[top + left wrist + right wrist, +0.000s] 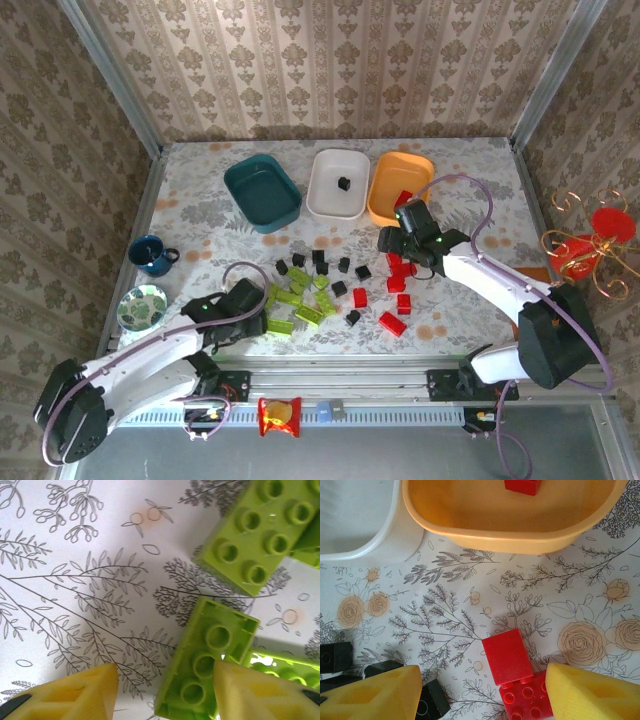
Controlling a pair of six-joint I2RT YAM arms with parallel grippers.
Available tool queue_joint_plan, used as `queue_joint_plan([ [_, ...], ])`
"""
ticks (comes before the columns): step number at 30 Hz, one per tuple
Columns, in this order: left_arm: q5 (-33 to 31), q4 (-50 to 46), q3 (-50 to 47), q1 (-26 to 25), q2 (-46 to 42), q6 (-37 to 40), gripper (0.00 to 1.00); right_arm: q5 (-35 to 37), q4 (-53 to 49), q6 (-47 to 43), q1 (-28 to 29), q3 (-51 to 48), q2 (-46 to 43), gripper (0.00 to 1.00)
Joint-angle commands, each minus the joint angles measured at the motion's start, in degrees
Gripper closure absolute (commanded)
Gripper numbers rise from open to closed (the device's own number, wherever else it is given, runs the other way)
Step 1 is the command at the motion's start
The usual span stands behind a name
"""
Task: Sort the legos into containers by color
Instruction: Rotate the lego at the bottom-left of the table, then pick up the lego from the bottom-left of the table.
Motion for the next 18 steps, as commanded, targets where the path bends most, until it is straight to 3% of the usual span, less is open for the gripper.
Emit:
queue_joint_plan([
  [1,1.0,0.6,-1.1,2.3,0.4,2.3,0.53,0.7,-1.6,-0.2,0.5,0.6,-1.5,0.32],
  [6,0.4,-0.6,-1.3,4.4,0.1,1.6,0.69,0.6,-1.3,-0.1,0.5,0.6,-1.2,0.32],
  [8,-0.3,-1.3,-1.4,4.5,-1.4,1.2,0.70,0.6,-1.5,-0.1,0.5,0.7,-1.0,0.32],
  [13,0.6,-1.7,-1.2,4.2,-6.0,2.0,0.44,0.7,-1.2,-0.2,0.5,0.7,-0.9,0.32],
  [18,-0.3,-1.8,-1.0,3.0,-4.2,1.7,0.39,0.7,-0.9,0.0,0.4,1.0,-0.2,0.32],
])
